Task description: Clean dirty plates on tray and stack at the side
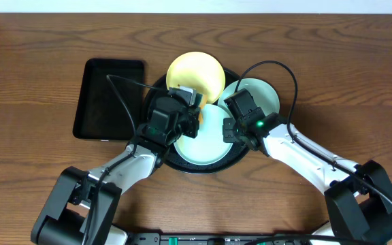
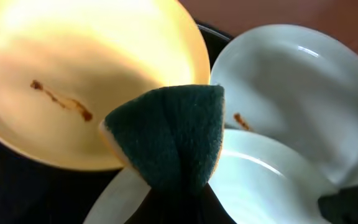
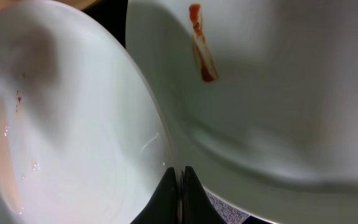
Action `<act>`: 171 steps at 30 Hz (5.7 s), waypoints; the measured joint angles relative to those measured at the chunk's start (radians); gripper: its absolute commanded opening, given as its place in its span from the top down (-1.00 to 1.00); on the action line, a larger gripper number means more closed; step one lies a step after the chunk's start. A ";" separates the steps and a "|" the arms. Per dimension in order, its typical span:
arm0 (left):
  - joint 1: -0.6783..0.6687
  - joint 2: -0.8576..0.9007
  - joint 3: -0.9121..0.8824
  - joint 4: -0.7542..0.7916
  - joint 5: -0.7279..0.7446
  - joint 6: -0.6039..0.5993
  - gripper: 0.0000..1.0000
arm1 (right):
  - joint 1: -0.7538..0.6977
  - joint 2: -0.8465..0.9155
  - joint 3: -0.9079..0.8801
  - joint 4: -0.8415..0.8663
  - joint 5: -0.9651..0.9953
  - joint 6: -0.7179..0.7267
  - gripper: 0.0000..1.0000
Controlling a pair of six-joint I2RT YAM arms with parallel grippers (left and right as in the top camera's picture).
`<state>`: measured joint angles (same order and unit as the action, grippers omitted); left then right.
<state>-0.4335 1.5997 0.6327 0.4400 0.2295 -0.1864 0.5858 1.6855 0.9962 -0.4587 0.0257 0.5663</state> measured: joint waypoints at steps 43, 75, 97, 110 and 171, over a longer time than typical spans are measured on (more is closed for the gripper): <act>0.001 0.095 0.006 -0.074 -0.002 0.003 0.85 | 0.000 0.000 0.000 0.000 0.005 0.000 0.98; 0.370 -0.500 0.196 -0.700 0.005 -0.109 0.85 | 0.001 -0.014 0.214 -0.045 0.131 -0.301 0.97; 0.462 -0.363 0.277 -1.008 0.261 -0.153 0.85 | 0.294 -0.043 0.359 0.070 0.778 -0.822 0.97; 0.370 -0.363 0.277 -1.027 0.531 -0.154 0.85 | 0.294 -0.043 0.359 0.074 0.704 -0.805 0.98; 0.399 -0.180 0.278 -0.466 0.441 -0.229 0.85 | 0.305 -0.043 0.359 0.124 0.685 -0.784 0.98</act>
<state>-0.0341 1.4197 0.9104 -0.0257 0.6704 -0.4149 0.8906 1.6424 1.3556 -0.3351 0.7105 -0.2173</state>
